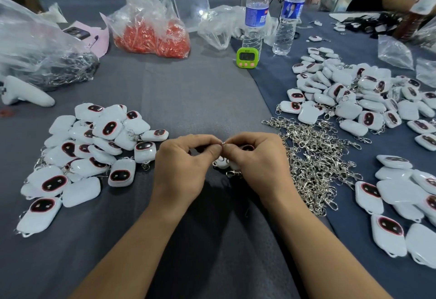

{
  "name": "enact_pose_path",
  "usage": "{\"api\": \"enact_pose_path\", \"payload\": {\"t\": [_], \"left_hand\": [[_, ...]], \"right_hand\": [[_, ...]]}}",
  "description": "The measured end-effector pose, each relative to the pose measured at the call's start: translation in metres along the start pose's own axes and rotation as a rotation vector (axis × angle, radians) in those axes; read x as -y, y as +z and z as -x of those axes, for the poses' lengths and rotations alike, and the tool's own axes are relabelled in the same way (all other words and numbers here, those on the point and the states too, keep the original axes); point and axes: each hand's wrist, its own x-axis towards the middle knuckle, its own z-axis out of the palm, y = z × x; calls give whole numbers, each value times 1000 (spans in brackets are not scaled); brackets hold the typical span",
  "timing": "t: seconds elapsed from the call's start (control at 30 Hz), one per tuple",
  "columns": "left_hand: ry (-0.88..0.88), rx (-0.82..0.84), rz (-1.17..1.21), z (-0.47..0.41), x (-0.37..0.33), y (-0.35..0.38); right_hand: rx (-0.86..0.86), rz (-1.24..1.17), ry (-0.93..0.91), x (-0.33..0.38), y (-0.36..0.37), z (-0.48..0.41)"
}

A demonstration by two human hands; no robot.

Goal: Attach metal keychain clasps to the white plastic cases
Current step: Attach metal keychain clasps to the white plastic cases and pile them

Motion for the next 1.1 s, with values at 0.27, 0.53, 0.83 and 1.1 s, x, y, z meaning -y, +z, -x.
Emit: {"api": "enact_pose_path", "payload": {"t": [0.27, 0.53, 0.83, 1.1], "left_hand": [[337, -92, -372, 9, -3, 0], [51, -43, -95, 7, -5, 0], [19, 57, 43, 1, -2, -4], [-62, 256, 140, -5, 0, -14]], "right_hand": [[-34, 113, -89, 0, 0, 4], [25, -94, 17, -2, 0, 1], [55, 0, -64, 2, -4, 3], [120, 95, -72, 2, -12, 3]]}}
